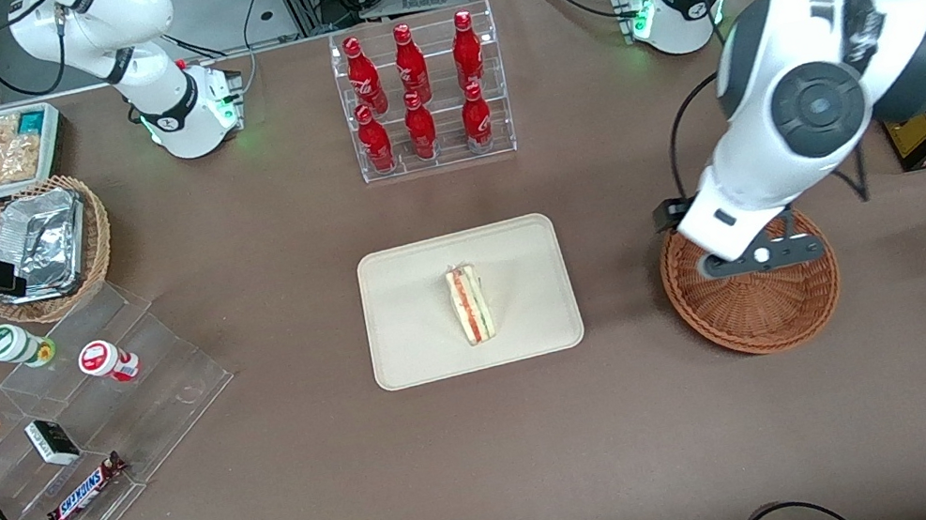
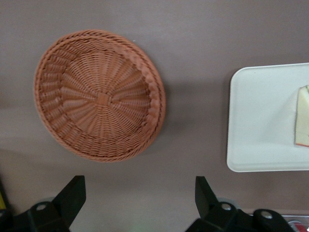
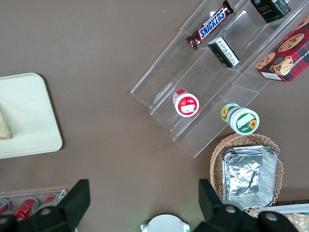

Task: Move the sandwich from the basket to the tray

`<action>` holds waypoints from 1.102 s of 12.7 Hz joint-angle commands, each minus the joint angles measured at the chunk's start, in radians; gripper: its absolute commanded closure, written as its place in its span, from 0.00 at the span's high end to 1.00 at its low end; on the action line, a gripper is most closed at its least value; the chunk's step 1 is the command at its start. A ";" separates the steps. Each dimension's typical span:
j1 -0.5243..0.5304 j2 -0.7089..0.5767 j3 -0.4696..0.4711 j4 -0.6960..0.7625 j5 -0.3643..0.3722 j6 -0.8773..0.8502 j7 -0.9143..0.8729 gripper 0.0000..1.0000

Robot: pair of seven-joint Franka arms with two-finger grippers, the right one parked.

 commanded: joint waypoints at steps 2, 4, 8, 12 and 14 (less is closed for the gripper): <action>0.082 -0.135 -0.010 -0.090 -0.014 -0.056 0.132 1.00; 0.125 -0.191 -0.013 -0.112 -0.014 -0.080 0.184 1.00; 0.176 -0.257 -0.005 -0.111 -0.016 -0.137 0.285 1.00; 0.199 -0.312 -0.004 -0.094 -0.019 -0.209 0.305 1.00; 0.199 -0.314 0.024 -0.085 -0.021 -0.226 0.331 1.00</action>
